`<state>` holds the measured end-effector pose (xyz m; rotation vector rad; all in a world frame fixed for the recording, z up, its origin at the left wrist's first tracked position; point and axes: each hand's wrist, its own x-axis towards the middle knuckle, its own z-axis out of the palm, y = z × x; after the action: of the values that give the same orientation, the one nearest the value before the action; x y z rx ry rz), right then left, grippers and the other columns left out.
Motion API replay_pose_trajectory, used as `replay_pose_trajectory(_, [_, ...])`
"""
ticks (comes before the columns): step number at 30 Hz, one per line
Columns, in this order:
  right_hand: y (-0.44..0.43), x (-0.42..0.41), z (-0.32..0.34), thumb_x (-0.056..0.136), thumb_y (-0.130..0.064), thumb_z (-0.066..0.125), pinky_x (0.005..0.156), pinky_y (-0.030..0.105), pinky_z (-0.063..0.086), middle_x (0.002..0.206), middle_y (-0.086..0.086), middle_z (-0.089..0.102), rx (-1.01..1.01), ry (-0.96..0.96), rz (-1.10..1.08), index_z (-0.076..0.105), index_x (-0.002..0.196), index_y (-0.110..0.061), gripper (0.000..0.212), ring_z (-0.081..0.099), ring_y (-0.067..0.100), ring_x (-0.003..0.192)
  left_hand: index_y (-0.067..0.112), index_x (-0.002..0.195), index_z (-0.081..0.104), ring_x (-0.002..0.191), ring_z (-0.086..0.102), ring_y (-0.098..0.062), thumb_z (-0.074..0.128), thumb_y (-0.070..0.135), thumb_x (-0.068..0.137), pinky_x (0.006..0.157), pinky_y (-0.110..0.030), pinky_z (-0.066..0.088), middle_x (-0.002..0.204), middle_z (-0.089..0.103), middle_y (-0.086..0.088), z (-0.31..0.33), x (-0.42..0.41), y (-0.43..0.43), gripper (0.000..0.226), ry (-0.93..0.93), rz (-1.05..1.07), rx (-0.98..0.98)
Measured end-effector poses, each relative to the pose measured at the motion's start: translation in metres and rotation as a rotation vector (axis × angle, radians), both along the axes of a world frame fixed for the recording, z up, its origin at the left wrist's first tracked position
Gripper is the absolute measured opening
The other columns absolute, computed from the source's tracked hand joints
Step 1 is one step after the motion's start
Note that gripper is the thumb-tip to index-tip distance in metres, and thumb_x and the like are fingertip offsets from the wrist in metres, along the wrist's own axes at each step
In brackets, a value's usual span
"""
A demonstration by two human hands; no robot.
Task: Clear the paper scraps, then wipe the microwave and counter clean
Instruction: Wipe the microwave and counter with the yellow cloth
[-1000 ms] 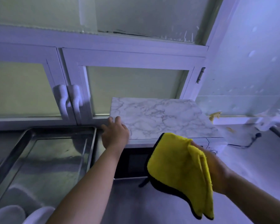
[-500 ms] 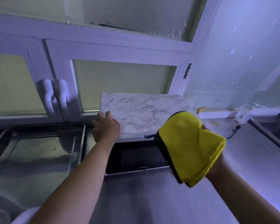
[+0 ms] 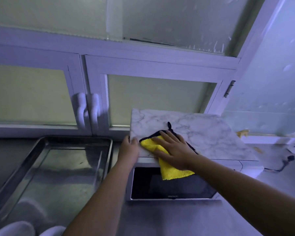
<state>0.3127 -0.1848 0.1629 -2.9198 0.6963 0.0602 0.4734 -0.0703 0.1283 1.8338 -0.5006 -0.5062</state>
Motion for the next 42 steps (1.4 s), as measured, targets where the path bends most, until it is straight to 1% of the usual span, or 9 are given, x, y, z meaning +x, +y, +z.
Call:
replay_pose_trajectory(3, [-0.01, 0.014, -0.01, 0.086, -0.079, 0.007, 0.122, 0.044, -0.007, 0.166, -0.014, -0.003, -0.026, -0.041, -0.001, 0.0, 0.151, -0.057, 0.069, -0.012, 0.006, 0.151, 0.014, 0.12, 0.058, 0.088, 0.054, -0.024, 0.041, 0.03, 0.103, 0.07, -0.028, 0.032, 0.116, 0.064, -0.011, -0.004, 0.0, -0.002, 0.029, -0.024, 0.023, 0.009])
replay_pose_trajectory(6, [-0.027, 0.036, -0.014, 0.088, -0.073, 0.008, 0.122, 0.047, -0.005, 0.166, -0.013, 0.002, 0.012, -0.054, -0.165, 0.007, 0.153, -0.052, 0.068, -0.007, 0.008, 0.152, 0.015, 0.124, 0.057, 0.104, 0.058, -0.03, 0.041, 0.031, 0.103, 0.074, -0.029, 0.033, 0.12, 0.064, -0.01, -0.005, 0.0, -0.003, 0.031, -0.034, 0.043, 0.026])
replay_pose_trajectory(10, [-0.056, 0.101, -0.016, 0.096, -0.054, 0.015, 0.119, 0.059, -0.003, 0.167, -0.002, 0.005, 0.038, -0.092, -0.541, 0.013, 0.156, -0.038, 0.062, -0.003, 0.022, 0.154, 0.017, 0.118, 0.059, 0.101, 0.059, -0.028, 0.038, 0.03, 0.103, 0.077, -0.032, 0.04, 0.114, 0.065, -0.006, -0.008, 0.0, -0.002, 0.028, -0.038, 0.036, 0.009])
replay_pose_trajectory(13, [-0.08, 0.15, -0.016, 0.093, -0.053, 0.013, 0.115, 0.066, -0.005, 0.167, 0.005, 0.002, 0.066, -0.075, -0.653, 0.011, 0.156, -0.036, 0.066, -0.006, 0.029, 0.153, 0.018, 0.113, 0.061, 0.092, 0.057, -0.022, 0.035, 0.028, 0.104, 0.074, -0.032, 0.04, 0.102, 0.064, 0.0, -0.011, -0.001, -0.002, 0.029, -0.105, 0.105, 0.029])
replay_pose_trajectory(18, [-0.103, 0.208, -0.009, 0.091, -0.066, 0.014, 0.114, 0.068, 0.0, 0.165, 0.001, 0.017, 0.034, -0.045, -0.335, 0.018, 0.151, -0.048, 0.063, 0.007, 0.028, 0.153, 0.019, 0.104, 0.059, 0.081, 0.06, -0.023, 0.029, 0.028, 0.106, 0.062, -0.032, 0.037, 0.083, 0.06, 0.003, -0.011, -0.007, 0.001, 0.031, -0.287, 0.252, 0.012])
replay_pose_trajectory(22, [-0.094, 0.214, -0.011, 0.088, -0.07, 0.021, 0.114, 0.067, 0.004, 0.165, -0.004, 0.016, 0.001, -0.021, -0.087, 0.018, 0.149, -0.052, 0.064, 0.008, 0.023, 0.153, 0.016, 0.143, 0.042, 0.108, 0.061, -0.027, 0.027, 0.036, 0.107, 0.076, -0.031, 0.042, 0.12, 0.065, -0.007, -0.003, -0.011, 0.001, 0.044, -0.255, 0.316, -0.017])
replay_pose_trajectory(26, [-0.067, 0.191, -0.015, 0.083, -0.075, 0.024, 0.115, 0.064, -0.003, 0.167, -0.008, 0.007, 0.018, -0.029, -0.015, 0.021, 0.15, -0.052, 0.071, -0.001, 0.02, 0.154, 0.02, 0.151, 0.027, 0.124, 0.054, -0.027, 0.032, 0.05, 0.102, 0.091, -0.036, 0.045, 0.142, 0.053, -0.008, 0.003, -0.013, 0.001, 0.058, -0.177, 0.316, -0.105])
replay_pose_trajectory(32, [-0.017, 0.122, -0.019, 0.086, -0.083, 0.012, 0.117, 0.058, -0.009, 0.167, -0.012, 0.003, 0.035, -0.063, 0.04, 0.005, 0.15, -0.056, 0.07, -0.007, 0.014, 0.153, 0.016, 0.146, 0.037, 0.127, 0.051, -0.03, 0.034, 0.048, 0.103, 0.101, -0.039, 0.042, 0.141, 0.053, -0.011, 0.006, -0.012, 0.002, 0.054, -0.093, 0.368, -0.16])
replay_pose_trajectory(42, [0.045, 0.032, -0.016, 0.091, -0.072, 0.011, 0.118, 0.056, -0.015, 0.166, -0.013, -0.006, 0.019, -0.017, 0.232, -0.004, 0.151, -0.055, 0.064, -0.018, 0.012, 0.151, 0.02, 0.137, 0.047, 0.115, 0.058, -0.028, 0.034, 0.052, 0.101, 0.098, -0.046, 0.046, 0.13, 0.06, -0.008, 0.009, -0.012, 0.003, 0.051, 0.035, 0.385, -0.165])
